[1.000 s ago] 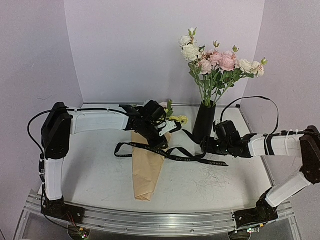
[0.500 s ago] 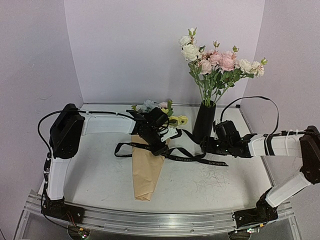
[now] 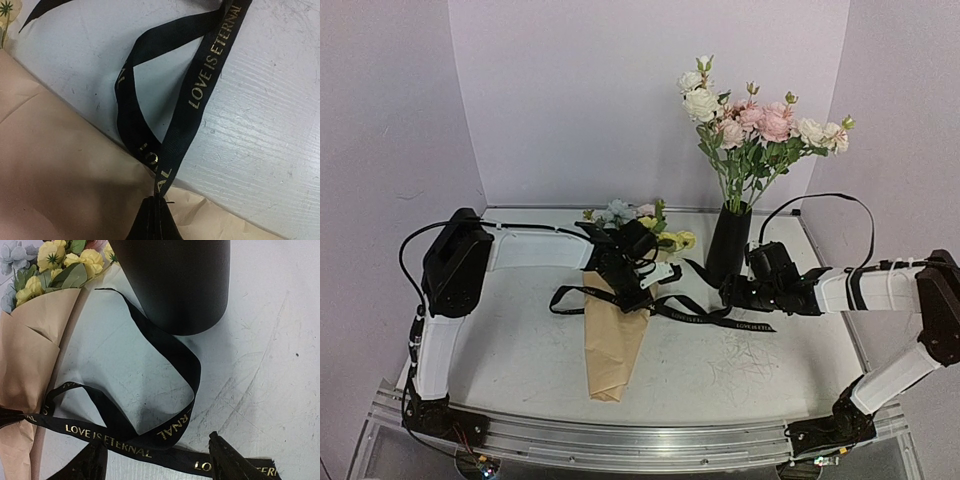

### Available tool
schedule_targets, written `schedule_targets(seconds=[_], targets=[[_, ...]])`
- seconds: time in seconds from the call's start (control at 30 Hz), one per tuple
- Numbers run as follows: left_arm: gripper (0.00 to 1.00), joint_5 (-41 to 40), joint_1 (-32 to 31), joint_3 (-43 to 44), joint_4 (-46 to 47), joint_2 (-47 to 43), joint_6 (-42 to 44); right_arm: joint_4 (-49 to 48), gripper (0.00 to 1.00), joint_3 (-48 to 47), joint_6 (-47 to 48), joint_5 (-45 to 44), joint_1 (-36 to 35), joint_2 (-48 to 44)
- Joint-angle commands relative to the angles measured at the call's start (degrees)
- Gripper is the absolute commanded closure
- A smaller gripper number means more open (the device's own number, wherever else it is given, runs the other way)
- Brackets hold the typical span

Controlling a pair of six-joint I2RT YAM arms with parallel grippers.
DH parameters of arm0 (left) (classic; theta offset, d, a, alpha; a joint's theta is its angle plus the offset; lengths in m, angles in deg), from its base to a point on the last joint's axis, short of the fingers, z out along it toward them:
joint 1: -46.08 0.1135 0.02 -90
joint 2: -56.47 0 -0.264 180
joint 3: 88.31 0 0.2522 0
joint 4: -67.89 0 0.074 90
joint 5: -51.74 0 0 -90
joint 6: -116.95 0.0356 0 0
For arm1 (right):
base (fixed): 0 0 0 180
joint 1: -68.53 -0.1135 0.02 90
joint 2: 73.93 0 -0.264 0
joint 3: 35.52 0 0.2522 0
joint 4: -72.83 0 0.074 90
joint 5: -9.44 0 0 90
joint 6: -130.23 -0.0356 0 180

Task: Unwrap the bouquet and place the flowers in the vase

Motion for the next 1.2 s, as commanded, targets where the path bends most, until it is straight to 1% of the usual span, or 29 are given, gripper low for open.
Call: schedule_targets(seconds=[0.0,0.17,0.23,0.33,0.4,0.47,0.57,0.67,0.73,0.77,0.8,0.83,0.9,0.93,1.07,1.1,1.17], targets=[[1.0,2.1,-0.2,1.2,-0.5,-7.7,-1.6,-0.2,0.3,-2.0,0.5,0.1,0.0,0.5],[1.0,-1.4,0.0,0.6,0.1,-11.3,-6.4,-0.2,0.3,-1.5,0.4,-0.4,0.0,-0.3],[1.0,-3.3,0.6,-1.0,1.6,-13.0,-9.2,-0.2,0.3,-1.3,0.3,-0.5,0.0,-0.6],[1.0,-8.3,2.9,-6.3,8.8,-18.9,-14.2,-0.3,0.3,-1.0,0.3,-0.7,0.0,-1.0],[1.0,-12.2,5.5,-12.4,16.1,-23.6,-19.1,-0.3,0.3,-1.0,0.3,-0.7,0.0,-1.1],[1.0,-17.4,9.9,-19.8,23.6,-30.2,-26.8,-0.3,0.3,-1.0,0.5,-0.6,0.0,-1.3],[1.0,-27.6,17.0,-29.7,30.1,-38.2,-39.5,-0.3,0.3,-0.8,0.5,-0.5,0.0,-1.7],[1.0,-37.6,20.9,-37.8,31.9,-45.1,-51.2,-0.4,0.3,-0.4,0.5,-0.4,0.0,-2.0],[0.98,-45.4,22.0,-42.5,31.4,-48.9,-59.3,-0.5,0.3,-0.3,0.4,-0.2,0.0,-2.0],[0.94,-48.8,22.4,-44.8,30.8,-50.5,-63.4,-0.6,0.3,-0.3,0.3,-0.1,0.0,-1.9],[0.83,-52.0,22.6,-47.0,30.0,-52.0,-67.7,-0.8,0.3,-0.4,0.2,0.2,0.0,-1.6],[0.6,-54.2,22.8,-49.0,29.6,-53.3,-70.6,-0.9,0.3,-0.4,0.2,0.5,0.0,-1.4],[0.14,-55.1,22.9,-50.7,29.6,-53.7,-71.4,-1.1,0.3,-0.6,0.1,0.9,0.0,-1.2],[0.01,-54.6,23.0,-50.6,29.6,-53.2,-70.3,-1.2,0.3,-0.8,0.1,1.2,0.0,-1.1],[0.0,-50.6,23.0,-46.1,27.7,-48.4,-63.1,-1.4,0.3,-1.6,0.5,2.4,0.0,-0.4],[0.0,-48.9,23.0,-45.1,27.4,-47.3,-60.9,-1.5,0.3,-2.0,0.6,2.9,0.0,-0.1],[0.0,-42.6,23.0,-42.9,27.6,-45.3,-56.2,-1.7,0.3,-2.7,0.9,4.3,0.0,0.4]])
